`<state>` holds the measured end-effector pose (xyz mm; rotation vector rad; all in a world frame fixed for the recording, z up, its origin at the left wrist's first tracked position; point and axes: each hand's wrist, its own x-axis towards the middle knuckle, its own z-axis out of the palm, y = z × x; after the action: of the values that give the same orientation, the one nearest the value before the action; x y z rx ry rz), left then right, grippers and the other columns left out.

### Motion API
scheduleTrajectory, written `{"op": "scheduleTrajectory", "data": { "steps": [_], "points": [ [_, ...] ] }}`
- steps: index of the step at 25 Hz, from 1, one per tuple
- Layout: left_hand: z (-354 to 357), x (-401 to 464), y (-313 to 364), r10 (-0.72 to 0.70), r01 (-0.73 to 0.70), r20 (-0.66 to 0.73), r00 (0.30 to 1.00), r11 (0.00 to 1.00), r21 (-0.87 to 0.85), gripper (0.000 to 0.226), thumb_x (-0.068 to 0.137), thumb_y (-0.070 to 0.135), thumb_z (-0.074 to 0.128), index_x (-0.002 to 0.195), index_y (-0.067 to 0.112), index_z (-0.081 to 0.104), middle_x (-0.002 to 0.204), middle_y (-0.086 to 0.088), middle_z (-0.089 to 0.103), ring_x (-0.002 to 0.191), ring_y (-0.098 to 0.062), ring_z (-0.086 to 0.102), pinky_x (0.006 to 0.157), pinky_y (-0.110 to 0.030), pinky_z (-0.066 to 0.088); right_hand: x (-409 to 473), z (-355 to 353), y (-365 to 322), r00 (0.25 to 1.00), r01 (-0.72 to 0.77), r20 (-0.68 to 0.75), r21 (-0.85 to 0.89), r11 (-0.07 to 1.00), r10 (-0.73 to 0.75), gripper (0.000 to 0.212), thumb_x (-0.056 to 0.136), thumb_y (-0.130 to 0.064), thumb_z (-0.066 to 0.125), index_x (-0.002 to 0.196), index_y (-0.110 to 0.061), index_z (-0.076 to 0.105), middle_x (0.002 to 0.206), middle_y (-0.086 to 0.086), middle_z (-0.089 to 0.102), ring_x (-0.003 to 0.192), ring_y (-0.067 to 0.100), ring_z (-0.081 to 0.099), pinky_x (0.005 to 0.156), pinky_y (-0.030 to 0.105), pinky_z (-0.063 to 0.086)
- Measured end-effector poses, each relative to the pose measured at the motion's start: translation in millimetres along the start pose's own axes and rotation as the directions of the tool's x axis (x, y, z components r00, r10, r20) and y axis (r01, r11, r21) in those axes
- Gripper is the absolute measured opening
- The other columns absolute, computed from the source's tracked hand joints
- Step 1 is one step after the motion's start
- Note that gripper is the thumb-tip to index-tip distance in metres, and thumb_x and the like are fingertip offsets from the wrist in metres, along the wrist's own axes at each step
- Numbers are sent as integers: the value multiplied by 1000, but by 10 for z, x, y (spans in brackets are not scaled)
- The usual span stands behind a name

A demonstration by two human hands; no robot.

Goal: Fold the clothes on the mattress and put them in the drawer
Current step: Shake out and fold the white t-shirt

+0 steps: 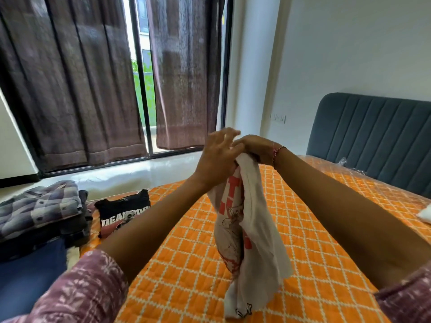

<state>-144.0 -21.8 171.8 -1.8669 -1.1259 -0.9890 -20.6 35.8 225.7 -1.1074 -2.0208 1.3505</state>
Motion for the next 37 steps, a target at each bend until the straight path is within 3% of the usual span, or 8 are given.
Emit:
{"op": "scheduleTrajectory", "data": {
  "steps": [4,8,15,21,24,28,33,37],
  "points": [
    [-48,237,167,-334,477,373,866,775,-415,13,79,8,54,76,-2,62,73,-10,58,67,-21,52,61,-33,42,-74,-23,264,965,24,-258,-53,998,-37,11,92,-10,53,91,-7,64,87,6,60,81,21,58,66,31,48],
    [63,289,104,-708,802,380,595,491,-342,23,85,11,52,81,-7,66,71,-13,61,66,-16,52,60,-26,40,-397,184,716,672,183,-697,-169,968,-249,12,92,-20,55,98,-12,63,86,6,66,81,25,64,71,38,53],
    [96,739,96,-813,961,518,265,179,-210,36,90,25,49,110,-1,62,102,-12,62,88,-23,59,66,-29,45,-618,948,1141,827,107,-445,-476,873,-344,82,79,-62,58,142,-19,30,124,4,60,102,26,62,76,31,49],
    [-73,715,-295,-733,978,677,65,-89,-190,54,77,18,67,126,4,52,117,-12,56,103,-30,58,78,-35,51,-386,619,1252,656,88,-747,-63,994,-106,22,95,-14,46,75,-11,53,67,2,50,64,20,45,50,28,25],
    [-111,653,-475,-689,985,711,139,22,-172,40,76,23,72,110,5,60,103,-11,61,87,-24,61,70,-33,54,-311,326,1151,768,202,-631,396,896,105,24,93,-11,46,71,-10,53,69,4,47,69,20,41,59,30,30],
    [-325,408,-874,-514,929,811,278,358,-91,30,76,29,77,94,8,66,94,-9,65,74,-14,61,61,-22,54,-401,-317,996,972,127,-187,-105,986,-145,15,88,-27,65,85,-13,69,77,0,63,68,13,58,61,20,46],
    [-334,70,-1066,-225,907,961,160,417,-54,72,44,46,90,102,10,67,100,-6,73,93,-23,69,83,-34,56,-232,-633,858,866,216,-272,-553,805,-420,30,85,-30,68,76,-2,73,65,12,63,59,18,50,55,22,34],
    [-287,-45,-1167,-381,440,880,283,867,234,24,82,25,73,87,2,70,83,-9,66,85,-25,62,66,-27,45,-238,-788,706,991,127,47,-583,802,-123,23,82,-33,72,76,-10,73,63,-3,56,58,4,46,56,14,34]
  ]
}}
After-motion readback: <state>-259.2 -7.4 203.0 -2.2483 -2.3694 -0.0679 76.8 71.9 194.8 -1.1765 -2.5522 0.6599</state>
